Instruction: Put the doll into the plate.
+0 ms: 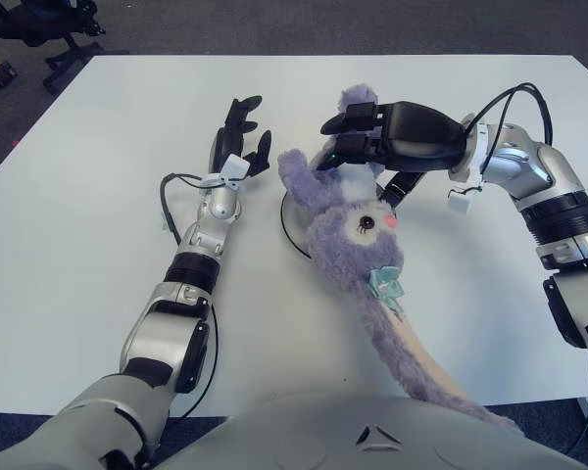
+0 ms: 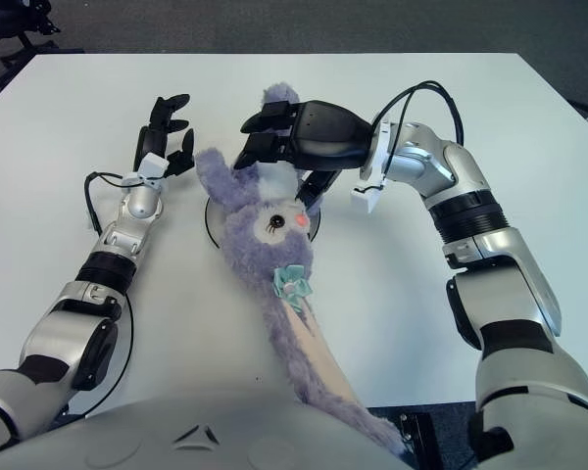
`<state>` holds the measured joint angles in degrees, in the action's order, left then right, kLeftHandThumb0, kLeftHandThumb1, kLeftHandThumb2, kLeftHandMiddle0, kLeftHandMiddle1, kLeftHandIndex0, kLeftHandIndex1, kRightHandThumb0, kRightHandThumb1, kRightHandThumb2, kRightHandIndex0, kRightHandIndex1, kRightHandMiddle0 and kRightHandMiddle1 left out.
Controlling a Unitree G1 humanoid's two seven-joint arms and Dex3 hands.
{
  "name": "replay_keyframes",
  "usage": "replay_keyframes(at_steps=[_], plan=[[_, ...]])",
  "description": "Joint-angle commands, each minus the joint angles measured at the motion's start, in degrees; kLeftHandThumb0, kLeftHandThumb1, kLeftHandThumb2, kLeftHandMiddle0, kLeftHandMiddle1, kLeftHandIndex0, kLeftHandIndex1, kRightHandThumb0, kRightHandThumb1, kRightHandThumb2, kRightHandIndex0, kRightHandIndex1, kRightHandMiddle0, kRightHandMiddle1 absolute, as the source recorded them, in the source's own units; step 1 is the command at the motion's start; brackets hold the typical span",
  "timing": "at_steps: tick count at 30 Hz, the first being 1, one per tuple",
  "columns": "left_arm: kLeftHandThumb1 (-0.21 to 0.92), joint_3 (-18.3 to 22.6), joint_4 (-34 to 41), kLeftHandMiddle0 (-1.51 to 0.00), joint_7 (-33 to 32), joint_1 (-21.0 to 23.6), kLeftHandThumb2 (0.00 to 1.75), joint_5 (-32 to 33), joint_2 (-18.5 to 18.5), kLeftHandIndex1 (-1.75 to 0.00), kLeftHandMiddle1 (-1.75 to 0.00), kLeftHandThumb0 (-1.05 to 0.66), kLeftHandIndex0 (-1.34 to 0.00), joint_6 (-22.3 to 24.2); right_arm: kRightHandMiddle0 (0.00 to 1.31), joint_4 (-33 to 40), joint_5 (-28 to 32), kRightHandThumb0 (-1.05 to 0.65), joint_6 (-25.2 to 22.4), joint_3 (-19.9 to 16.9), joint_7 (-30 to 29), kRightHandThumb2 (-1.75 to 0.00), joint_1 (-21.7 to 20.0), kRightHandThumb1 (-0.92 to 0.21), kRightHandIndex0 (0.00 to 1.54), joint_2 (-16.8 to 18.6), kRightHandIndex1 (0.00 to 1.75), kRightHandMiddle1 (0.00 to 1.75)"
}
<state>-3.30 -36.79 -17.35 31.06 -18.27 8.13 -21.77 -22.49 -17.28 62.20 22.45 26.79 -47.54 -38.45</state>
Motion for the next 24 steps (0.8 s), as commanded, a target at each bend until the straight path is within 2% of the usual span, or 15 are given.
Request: replay_keyframes(at_steps=[1, 13, 15, 24], plan=[[0.92, -0.21, -0.80, -0.26, -0.65, 0.92, 0.82, -0.34, 0.27, -0.70, -0.94, -0.49, -0.22, 0.37, 0.13, 0.86, 4.38, -0.24, -0.76, 0.39, 3.59, -0.22, -1.19, -0.92, 0.11, -1.09, 0.00, 0.03], [0.92, -0.17, -2.28, -0.27, -0.75, 1.63, 0.81, -0.20, 0.02, -0.70, -0.93, -0.46, -0.21, -0.21, 0.10, 3.52, 13.82, -0.21, -5.19, -1.47, 12.46, -0.21, -1.64, -0.92, 0.02, -1.83, 0.00, 0.01], [0.92, -0.15, -2.69, -0.26, -0.76, 1.78, 0.80, -0.12, 0.01, -0.71, -0.97, -0.45, -0.22, -0.61, 0.09, 4.22, 15.20, -0.20, -6.29, -1.88, 13.92, -0.22, -1.89, -0.92, 0.01, -2.14, 0.00, 0.00], [0.92, -0.13, -3.49, -0.23, -0.98, 2.12, 0.80, -0.11, -0.01, -0.73, -1.02, -0.45, -0.22, -1.25, 0.08, 4.87, 17.32, -0.18, -7.80, -4.18, 17.90, -0.23, -1.99, -0.92, 0.00, -2.22, 0.00, 0.00]])
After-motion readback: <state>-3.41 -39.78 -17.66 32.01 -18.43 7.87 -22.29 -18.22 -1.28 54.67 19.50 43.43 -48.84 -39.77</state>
